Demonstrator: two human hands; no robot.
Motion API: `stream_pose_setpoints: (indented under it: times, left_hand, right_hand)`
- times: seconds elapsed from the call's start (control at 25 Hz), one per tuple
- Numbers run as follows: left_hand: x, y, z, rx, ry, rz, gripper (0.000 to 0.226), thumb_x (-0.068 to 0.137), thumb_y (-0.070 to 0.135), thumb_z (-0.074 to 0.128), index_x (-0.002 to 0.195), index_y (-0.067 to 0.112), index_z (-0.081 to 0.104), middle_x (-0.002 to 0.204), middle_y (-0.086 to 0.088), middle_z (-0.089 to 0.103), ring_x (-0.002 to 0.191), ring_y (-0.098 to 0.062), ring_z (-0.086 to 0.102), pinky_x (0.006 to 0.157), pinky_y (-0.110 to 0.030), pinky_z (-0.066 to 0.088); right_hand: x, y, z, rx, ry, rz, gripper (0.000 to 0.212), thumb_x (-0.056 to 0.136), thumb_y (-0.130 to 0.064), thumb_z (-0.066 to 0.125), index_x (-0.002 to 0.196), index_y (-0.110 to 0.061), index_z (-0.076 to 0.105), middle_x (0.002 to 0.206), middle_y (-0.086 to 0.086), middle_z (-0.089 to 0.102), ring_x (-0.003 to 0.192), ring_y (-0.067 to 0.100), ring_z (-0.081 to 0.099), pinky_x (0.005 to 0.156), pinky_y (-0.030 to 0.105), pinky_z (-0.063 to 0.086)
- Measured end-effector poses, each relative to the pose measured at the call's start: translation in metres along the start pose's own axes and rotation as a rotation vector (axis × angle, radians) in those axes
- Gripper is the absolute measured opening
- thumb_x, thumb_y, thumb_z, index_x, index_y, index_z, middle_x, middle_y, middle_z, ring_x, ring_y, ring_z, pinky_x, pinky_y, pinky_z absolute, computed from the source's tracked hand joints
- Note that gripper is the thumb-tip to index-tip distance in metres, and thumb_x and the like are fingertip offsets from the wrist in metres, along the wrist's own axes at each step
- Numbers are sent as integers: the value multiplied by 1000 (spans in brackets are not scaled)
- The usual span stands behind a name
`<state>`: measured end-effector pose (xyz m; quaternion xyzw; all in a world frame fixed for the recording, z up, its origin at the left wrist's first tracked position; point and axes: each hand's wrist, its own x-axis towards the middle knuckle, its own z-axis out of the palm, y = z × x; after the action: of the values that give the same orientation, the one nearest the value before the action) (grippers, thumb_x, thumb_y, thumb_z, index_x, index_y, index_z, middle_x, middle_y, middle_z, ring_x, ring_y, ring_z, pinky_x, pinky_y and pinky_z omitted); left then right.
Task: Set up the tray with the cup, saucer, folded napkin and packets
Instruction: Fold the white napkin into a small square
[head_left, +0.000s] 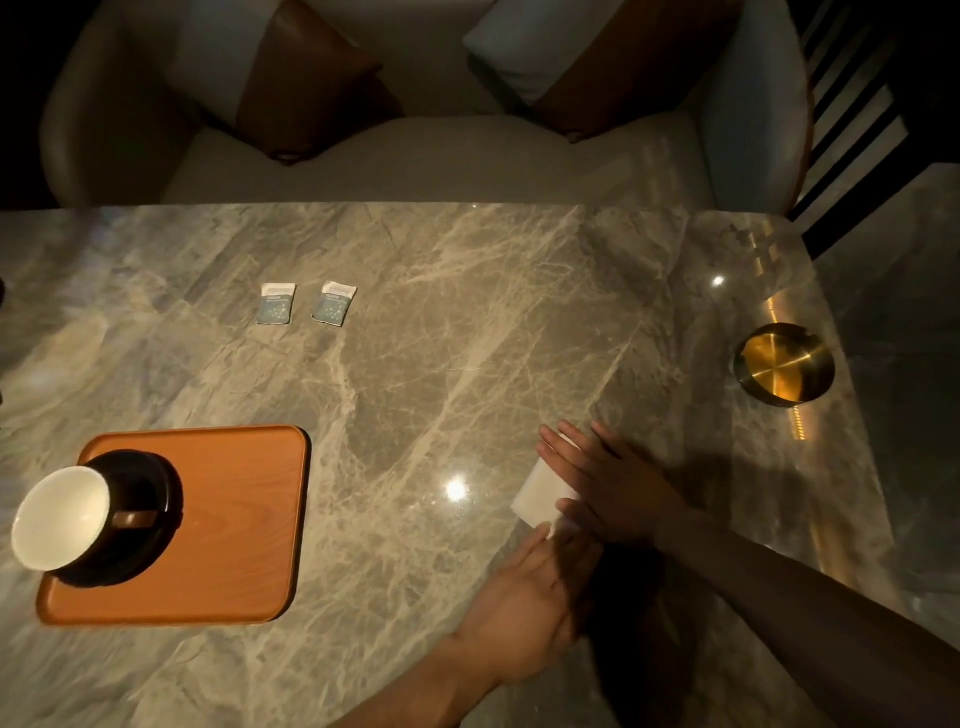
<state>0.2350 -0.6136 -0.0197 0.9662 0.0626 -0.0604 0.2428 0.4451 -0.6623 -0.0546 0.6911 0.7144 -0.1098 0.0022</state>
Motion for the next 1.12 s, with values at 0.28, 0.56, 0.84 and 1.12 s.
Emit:
stream_pose_setpoints:
  times: [0.28, 0.56, 0.84, 1.12]
  left_hand:
    - [12, -17, 3, 161, 0, -367, 67, 102, 43, 27, 156, 7, 12, 164, -12, -3, 151, -25, -9, 119, -45, 1]
    - [12, -32, 2, 139, -94, -302, 73, 100, 54, 24, 157, 12, 5, 164, -10, -9, 151, -23, -13, 119, -50, -4]
    - [32, -33, -43, -186, 151, -664, 46, 92, 59, 38, 128, 33, 51, 123, 11, 58, 118, -13, 50, 102, -39, 29]
    - [54, -20, -45, -292, -7, -987, 43, 75, 37, 72, 109, 23, 48, 104, 3, 61, 96, -20, 57, 84, -36, 35]
  right_hand:
    - [-1, 0, 9, 82, 52, 32, 66, 101, -52, 31, 155, -17, 21, 164, 3, 17, 152, 24, 9, 120, 49, 19]
    - [1, -2, 4, 81, 35, 54, 64, 100, -53, 30, 154, -20, 24, 164, 0, 20, 152, 23, 13, 118, 46, 21]
    - [15, -1, -40, 158, -254, 159, 87, 89, -47, 57, 156, -24, 8, 164, 0, 16, 150, 24, 17, 116, 46, 27]
    - [15, -19, -49, 557, -273, 659, 108, 74, -15, 79, 155, -30, 9, 153, 4, 41, 131, 27, 48, 98, 36, 48]
